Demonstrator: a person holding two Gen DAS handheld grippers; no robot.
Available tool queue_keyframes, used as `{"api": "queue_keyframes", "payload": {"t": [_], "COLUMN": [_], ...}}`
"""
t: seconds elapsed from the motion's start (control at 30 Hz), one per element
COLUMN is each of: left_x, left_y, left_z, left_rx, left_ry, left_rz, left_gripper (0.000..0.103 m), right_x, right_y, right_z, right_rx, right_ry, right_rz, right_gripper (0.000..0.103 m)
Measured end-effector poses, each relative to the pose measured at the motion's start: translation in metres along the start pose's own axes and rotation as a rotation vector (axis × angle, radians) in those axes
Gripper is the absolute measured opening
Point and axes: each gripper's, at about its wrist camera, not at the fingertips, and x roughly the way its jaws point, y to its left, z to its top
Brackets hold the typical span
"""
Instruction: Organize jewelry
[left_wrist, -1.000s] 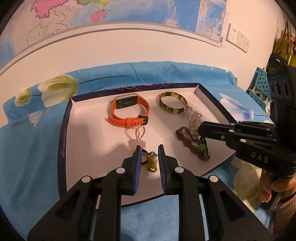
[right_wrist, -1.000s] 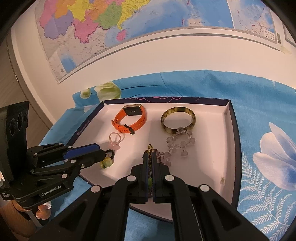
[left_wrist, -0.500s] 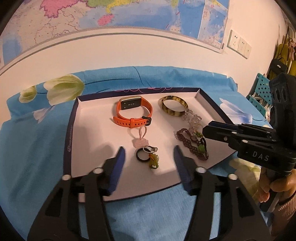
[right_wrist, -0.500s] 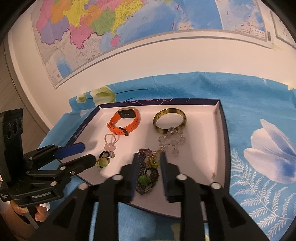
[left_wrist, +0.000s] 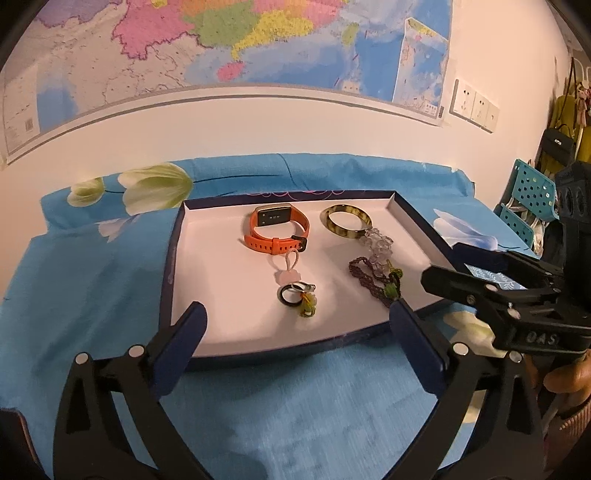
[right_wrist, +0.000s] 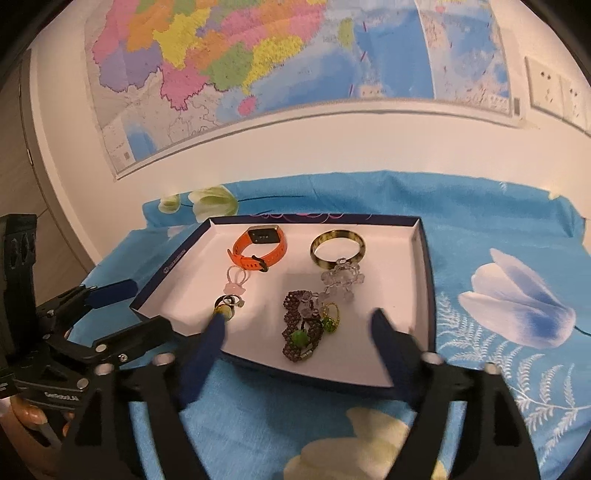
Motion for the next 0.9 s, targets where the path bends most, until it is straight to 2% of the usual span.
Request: {"api": "queue_keyframes", "payload": {"t": [0.17,0.3,0.43,0.6,0.9], "left_x": [-0.016,-0.042,-0.07,-0.103,-0.149], "left_y": [0.002,0.001,0.0,0.0,-0.009], "left_z": [-0.006,-0.011,-0.016,-0.025,-0.045], "left_rx": [-0.019,-0.025,-0.033,-0.035,-0.027], "left_ry": [-0.022,-0.08,-0.144,-0.211,-0.309], "left_rz": [0.031,0.074,0.086,0.103,0.169], "left_gripper": [0.097,0.097,0.097,0.097,0.097], "right_x": [-0.015,-0.035,-0.064,-0.088,-0.115], "right_y": [0.008,0.021,0.037,0.05,0.059], "right_z": [-0.007,-0.013,-0.022,-0.033,-0.055], "right_rx": [-0.017,-0.049,-0.084,-0.129,-0.107], "right_ry": [-0.027,-0.077,-0.156,-0.211,-0.246], "right_rz": [-0.023,-0.039,-0.045,-0.082,-0.083], "right_gripper": [0.091,0.096,0.096,0.096,0.096]}}
